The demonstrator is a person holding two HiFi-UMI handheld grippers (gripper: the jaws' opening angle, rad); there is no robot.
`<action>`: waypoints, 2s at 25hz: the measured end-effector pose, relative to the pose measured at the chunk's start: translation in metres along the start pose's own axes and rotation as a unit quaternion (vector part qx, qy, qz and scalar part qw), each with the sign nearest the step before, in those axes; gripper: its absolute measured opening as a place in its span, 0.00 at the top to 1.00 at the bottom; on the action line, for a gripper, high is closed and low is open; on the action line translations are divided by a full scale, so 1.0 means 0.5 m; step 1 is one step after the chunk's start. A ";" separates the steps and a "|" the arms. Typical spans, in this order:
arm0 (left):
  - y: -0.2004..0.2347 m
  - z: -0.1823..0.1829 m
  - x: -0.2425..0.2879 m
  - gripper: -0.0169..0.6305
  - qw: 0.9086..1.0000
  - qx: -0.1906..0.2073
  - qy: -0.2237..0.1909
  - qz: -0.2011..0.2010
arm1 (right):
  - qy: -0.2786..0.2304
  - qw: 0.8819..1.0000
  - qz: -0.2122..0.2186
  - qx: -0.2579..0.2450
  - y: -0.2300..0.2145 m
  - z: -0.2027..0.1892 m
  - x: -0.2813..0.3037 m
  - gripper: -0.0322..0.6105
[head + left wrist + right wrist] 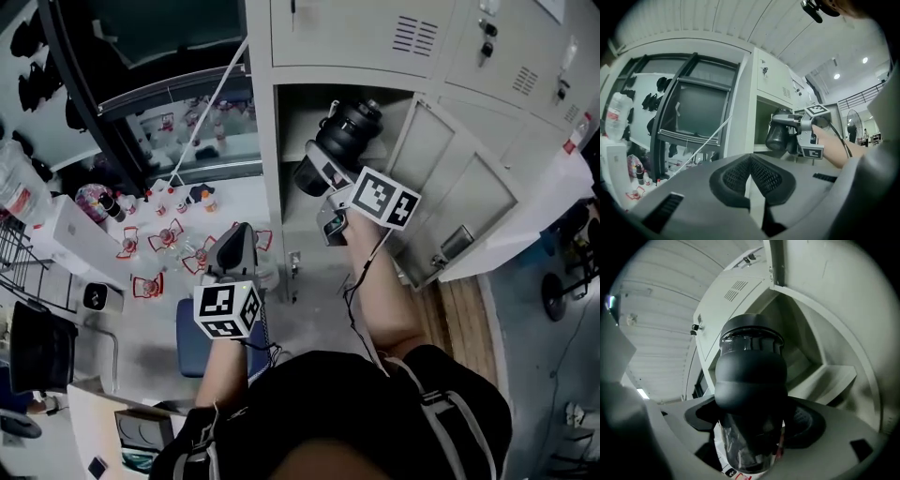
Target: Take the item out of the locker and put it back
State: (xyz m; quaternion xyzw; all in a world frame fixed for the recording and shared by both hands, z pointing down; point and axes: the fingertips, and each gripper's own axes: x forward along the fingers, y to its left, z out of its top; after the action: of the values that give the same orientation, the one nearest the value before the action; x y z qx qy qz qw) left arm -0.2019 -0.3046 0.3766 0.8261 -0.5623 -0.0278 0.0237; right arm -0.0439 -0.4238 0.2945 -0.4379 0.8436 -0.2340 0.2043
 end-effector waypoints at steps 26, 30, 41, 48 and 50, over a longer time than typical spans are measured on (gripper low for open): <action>0.058 -0.009 -0.026 0.95 0.998 -0.002 0.007 0.062 | 0.054 0.947 -0.162 -0.271 -0.123 0.075 0.194 0.30; 0.057 -0.010 -0.021 0.95 0.998 0.000 0.011 0.062 | 0.057 0.940 -0.173 -0.288 -0.138 0.078 0.201 0.30; 0.039 -0.003 0.000 0.95 0.999 0.013 0.013 0.050 | 0.052 0.944 -0.146 -0.292 -0.129 0.067 0.197 0.24; 0.023 0.001 0.017 0.95 0.999 0.019 0.014 0.039 | 0.016 0.947 -0.111 -0.300 -0.075 0.076 0.108 0.23; 0.013 -0.003 0.028 0.95 0.999 0.018 0.017 0.033 | 0.010 0.950 -0.090 -0.299 -0.051 0.066 0.065 0.29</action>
State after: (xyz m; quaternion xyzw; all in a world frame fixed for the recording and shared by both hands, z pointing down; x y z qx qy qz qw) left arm -0.2027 -0.3201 0.3781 0.8078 -0.5892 -0.0032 0.0189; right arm -0.0265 -0.4709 0.2778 -0.5507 0.8340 0.0074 0.0332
